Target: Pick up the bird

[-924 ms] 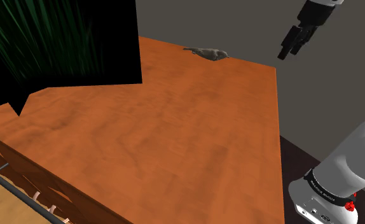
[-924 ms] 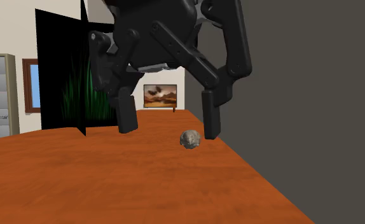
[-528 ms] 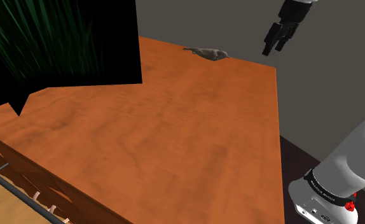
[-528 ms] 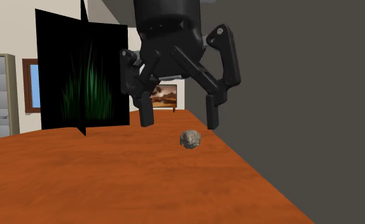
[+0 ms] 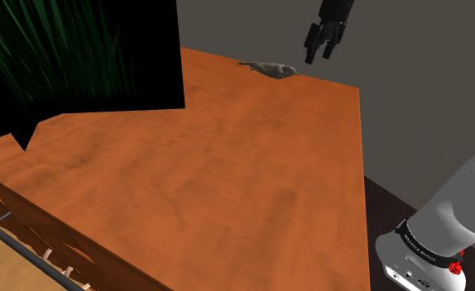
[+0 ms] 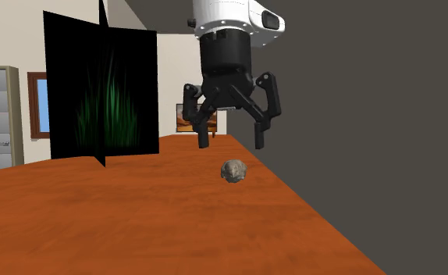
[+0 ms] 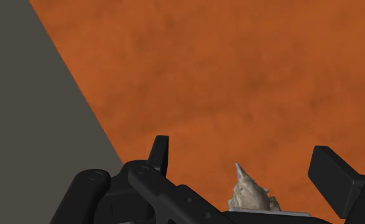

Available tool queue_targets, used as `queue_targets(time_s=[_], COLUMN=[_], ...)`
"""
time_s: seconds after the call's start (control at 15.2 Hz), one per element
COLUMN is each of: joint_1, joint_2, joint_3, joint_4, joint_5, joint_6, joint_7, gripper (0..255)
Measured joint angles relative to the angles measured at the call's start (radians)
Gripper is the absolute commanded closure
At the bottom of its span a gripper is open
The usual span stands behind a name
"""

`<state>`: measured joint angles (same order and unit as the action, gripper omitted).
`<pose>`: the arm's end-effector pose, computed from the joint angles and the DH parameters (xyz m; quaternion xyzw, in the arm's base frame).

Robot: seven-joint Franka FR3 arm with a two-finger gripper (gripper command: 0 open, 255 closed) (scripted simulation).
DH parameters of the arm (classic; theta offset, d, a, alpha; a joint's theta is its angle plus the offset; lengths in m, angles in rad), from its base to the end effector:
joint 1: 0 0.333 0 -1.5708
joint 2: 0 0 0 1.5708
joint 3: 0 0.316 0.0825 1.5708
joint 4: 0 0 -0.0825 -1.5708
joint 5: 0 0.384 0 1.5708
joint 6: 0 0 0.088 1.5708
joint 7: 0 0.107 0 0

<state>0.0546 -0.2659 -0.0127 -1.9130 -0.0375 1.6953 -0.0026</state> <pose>0.4786 0.0158 0.6100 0.9993 0.0243 0.0244 0.0165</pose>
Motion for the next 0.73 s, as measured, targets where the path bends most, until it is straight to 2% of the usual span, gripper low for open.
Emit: queue_targets(time_s=[0.26, 0.73], joint_1=[0.012, 0.036], joint_2=[0.171, 0.509], joint_3=[0.015, 0.036], joint_4=[0.176, 0.582], joint_5=[0.006, 0.006], joint_6=[-0.031, -0.146], joint_7=[0.011, 0.026], gripper=[0, 0])
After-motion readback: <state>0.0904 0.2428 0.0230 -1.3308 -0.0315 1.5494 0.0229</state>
